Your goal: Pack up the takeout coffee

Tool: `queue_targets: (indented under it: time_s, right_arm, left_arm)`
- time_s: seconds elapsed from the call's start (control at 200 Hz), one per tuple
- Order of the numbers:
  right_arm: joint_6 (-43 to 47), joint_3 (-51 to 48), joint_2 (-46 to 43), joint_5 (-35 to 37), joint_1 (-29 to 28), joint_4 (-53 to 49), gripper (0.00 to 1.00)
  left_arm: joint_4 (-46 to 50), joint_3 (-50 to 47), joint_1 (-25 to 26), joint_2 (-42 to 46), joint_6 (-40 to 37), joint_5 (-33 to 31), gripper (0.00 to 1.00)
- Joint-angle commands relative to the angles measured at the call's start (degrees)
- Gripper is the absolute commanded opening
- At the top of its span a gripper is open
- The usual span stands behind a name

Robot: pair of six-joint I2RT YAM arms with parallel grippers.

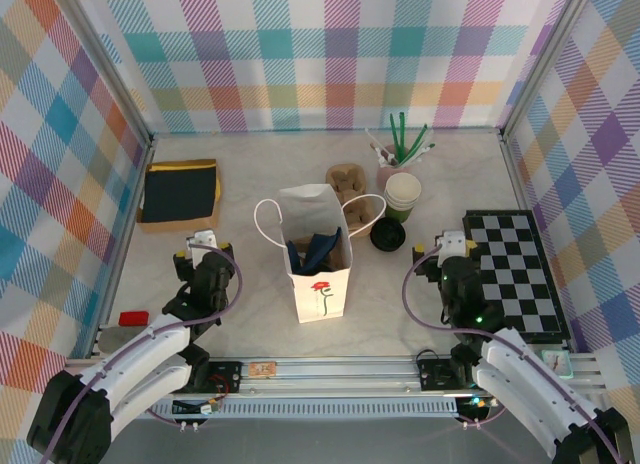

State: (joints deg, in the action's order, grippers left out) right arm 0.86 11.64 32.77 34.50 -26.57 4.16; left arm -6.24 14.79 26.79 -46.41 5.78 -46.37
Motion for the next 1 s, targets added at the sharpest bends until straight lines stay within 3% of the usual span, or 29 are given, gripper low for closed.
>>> queue_targets:
  time_s: [0.0, 0.205, 0.475, 0.815, 0.996]
  right_arm:
    - [-0.81, -2.39, 0.00, 1.43, 0.38, 5.36, 0.99]
    - [-0.48, -4.21, 1.36, 2.17, 0.77, 9.74, 0.99]
    - [-1.59, -5.44, 9.58, -4.13, 8.86, 22.82, 0.99]
    - [-0.40, -4.15, 33.76, -9.12, 15.36, 51.26, 0.99]
    - [0.63, -2.83, 42.16, -9.49, 15.58, 60.58, 0.99]
  left_arm:
    - [-1.97, -0.79, -0.33, 0.64, 0.55, -2.16, 0.83]
    - [-5.65, -0.89, -0.48, -1.67, -0.90, -4.37, 0.83]
    - [-26.13, -1.69, -4.31, -14.39, -5.01, -0.66, 0.84]
    - [-55.78, -3.89, -12.90, -31.33, -7.68, 9.81, 0.89]
    - [-67.38, -4.78, -13.43, -39.71, -7.75, 9.50, 0.89]
